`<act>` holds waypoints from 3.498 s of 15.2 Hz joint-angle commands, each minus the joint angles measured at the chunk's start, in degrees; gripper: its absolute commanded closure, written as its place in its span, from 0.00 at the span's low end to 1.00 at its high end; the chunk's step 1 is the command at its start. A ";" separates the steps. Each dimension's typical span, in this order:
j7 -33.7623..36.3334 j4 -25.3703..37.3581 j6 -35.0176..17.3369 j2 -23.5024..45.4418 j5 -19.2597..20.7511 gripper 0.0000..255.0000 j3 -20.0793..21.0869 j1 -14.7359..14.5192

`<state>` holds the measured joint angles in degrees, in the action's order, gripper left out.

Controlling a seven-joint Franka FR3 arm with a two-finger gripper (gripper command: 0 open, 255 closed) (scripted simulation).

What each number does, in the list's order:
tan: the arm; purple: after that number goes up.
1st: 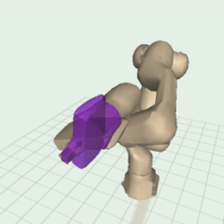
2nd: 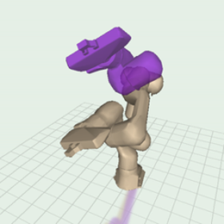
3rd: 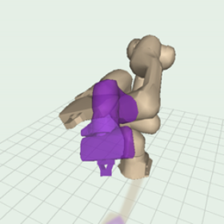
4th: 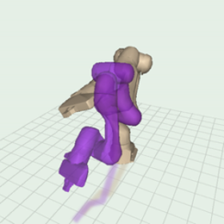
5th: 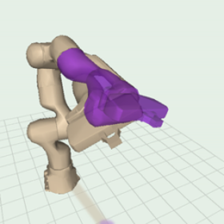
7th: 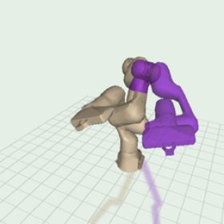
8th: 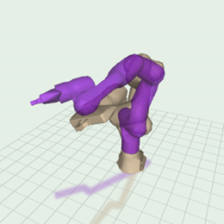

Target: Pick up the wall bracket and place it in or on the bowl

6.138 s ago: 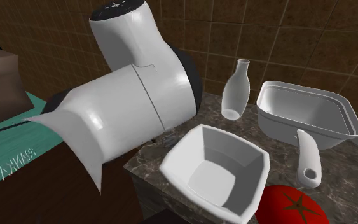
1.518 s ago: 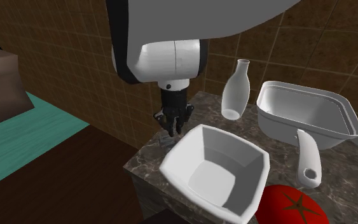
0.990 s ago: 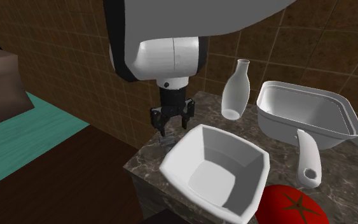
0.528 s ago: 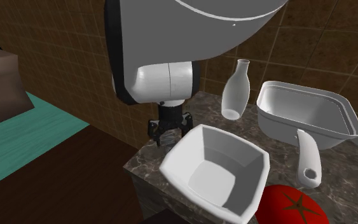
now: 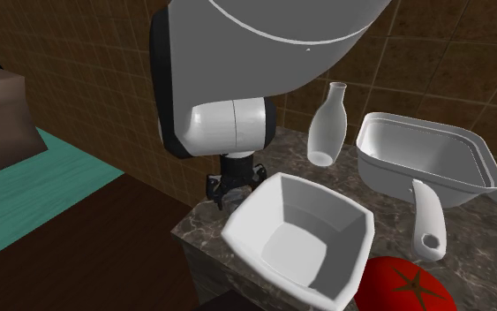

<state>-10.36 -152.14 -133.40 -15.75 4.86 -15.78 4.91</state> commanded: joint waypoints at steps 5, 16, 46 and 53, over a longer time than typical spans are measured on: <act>-0.01 -0.01 -0.03 0.02 0.00 1.00 -0.01 0.00; 0.32 0.95 2.81 -1.90 0.31 1.00 0.28 0.15; 1.54 16.21 28.30 -12.23 0.45 1.00 2.82 0.33; -3.16 6.89 32.48 -26.03 5.40 1.00 -0.33 5.24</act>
<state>-12.70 -144.27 -101.68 -39.98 9.50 -15.58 9.41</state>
